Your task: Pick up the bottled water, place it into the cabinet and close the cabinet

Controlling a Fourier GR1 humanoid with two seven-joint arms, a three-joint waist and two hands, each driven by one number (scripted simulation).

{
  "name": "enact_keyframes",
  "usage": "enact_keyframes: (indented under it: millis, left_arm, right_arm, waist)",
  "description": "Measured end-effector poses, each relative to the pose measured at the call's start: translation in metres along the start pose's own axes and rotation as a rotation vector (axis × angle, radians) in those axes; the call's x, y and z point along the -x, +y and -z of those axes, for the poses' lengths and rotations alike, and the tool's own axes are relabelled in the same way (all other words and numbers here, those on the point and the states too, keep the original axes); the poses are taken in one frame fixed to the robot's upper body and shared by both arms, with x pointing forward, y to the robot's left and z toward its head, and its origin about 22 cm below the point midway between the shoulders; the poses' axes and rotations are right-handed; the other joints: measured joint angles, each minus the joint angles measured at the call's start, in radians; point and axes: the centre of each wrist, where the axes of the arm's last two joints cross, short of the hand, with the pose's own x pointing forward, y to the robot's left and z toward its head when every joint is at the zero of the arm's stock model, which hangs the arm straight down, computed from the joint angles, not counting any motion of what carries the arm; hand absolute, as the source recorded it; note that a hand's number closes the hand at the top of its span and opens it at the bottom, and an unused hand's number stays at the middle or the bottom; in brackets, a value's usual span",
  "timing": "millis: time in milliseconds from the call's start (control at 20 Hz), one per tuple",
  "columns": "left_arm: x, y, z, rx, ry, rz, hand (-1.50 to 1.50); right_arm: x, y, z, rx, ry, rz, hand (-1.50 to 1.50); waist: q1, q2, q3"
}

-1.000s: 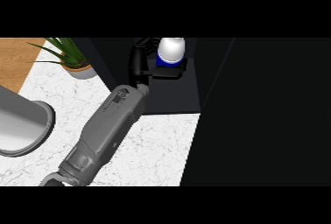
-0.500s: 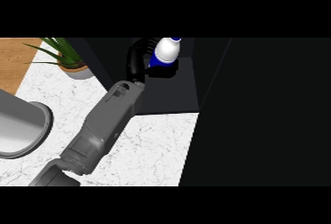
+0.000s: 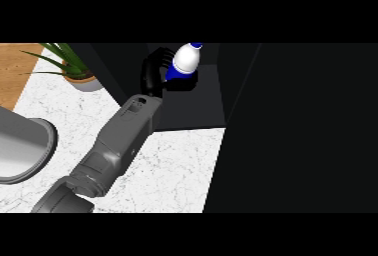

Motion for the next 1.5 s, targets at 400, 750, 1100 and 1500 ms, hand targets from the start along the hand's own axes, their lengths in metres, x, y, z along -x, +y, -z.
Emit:
enact_keyframes:
  millis: [400,750,1100,1500]
  left_arm:
    - [0.017,0.004,-0.005,-0.027,0.001,0.133,-1.50]
    - [0.025,0.007,-0.008,-0.051,-0.002,0.242,-1.50]
    - [0.024,0.008,-0.006,-0.067,-0.013,0.234,-1.50]
    - [0.018,0.007,-0.005,0.038,-0.117,0.029,1.50]
  right_arm:
    - [0.002,0.002,-0.001,-0.011,-0.004,0.008,-1.50]
    - [0.001,0.000,0.000,-0.019,-0.010,0.001,-1.50]
    - [0.001,-0.001,-0.001,-0.025,-0.014,-0.003,-1.50]
    - [0.001,0.000,-0.001,-0.021,-0.012,0.007,-1.50]
  waist:
    - [-0.013,0.005,0.000]
    - [-0.021,0.009,-0.001]
    - [-0.024,0.011,-0.001]
    - [-0.012,0.007,-0.002]
